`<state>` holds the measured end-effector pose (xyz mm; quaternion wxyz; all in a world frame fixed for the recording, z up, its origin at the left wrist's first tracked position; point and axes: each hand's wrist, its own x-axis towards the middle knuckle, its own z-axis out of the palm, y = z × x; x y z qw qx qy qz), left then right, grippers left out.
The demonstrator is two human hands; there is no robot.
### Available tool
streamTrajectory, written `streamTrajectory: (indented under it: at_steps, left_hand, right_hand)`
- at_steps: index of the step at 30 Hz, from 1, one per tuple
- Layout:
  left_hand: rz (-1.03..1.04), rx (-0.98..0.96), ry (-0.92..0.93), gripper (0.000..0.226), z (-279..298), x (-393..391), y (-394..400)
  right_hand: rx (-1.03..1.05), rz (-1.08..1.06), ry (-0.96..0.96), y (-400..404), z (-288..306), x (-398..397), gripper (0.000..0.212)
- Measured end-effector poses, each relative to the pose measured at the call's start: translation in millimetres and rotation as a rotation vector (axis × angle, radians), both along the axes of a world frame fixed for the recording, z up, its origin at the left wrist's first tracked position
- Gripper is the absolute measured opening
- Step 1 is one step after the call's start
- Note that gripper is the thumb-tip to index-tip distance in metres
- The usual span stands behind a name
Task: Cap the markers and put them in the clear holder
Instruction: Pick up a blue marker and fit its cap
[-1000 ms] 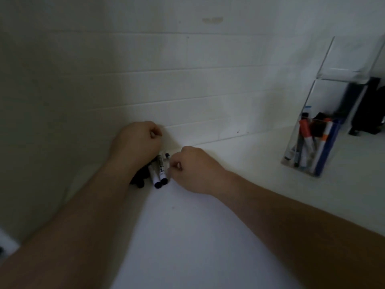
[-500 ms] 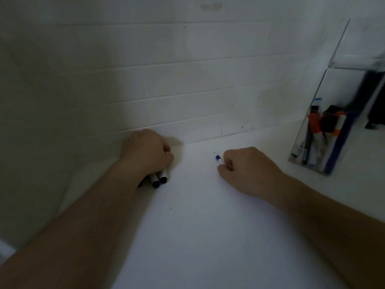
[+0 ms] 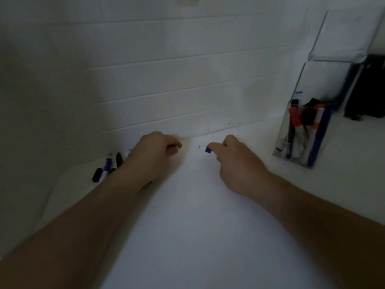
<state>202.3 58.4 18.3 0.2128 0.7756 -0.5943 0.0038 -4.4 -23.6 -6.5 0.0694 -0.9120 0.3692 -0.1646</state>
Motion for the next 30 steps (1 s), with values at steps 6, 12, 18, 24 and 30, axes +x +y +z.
streamTrajectory:
  at_steps: [6,12,18,24,30]
  left_hand:
    - [-0.027,-0.12,0.143,0.009,0.2,-10.6,8.2]
    - [-0.021,-0.12,0.097,0.008,6.0,-12.8,13.5]
    - [-0.131,-0.111,0.104,0.024,4.1,-12.2,9.9]
    - [-0.109,-0.073,0.148,0.019,1.9,-8.0,4.0]
    - [-0.145,-0.072,0.155,0.02,0.1,-10.3,2.1]
  right_hand:
    - [0.054,-0.026,-0.282,-9.4,-4.8,1.0,0.027]
    - [0.047,-0.045,-0.341,-9.1,-4.0,0.3,0.03]
    - [0.003,0.008,-0.341,-6.1,-2.2,1.6,0.034]
    - [-0.091,0.086,-0.369,-5.3,-3.7,4.4,0.027]
    - [-0.139,0.105,-0.375,-4.5,-6.4,4.6,0.026]
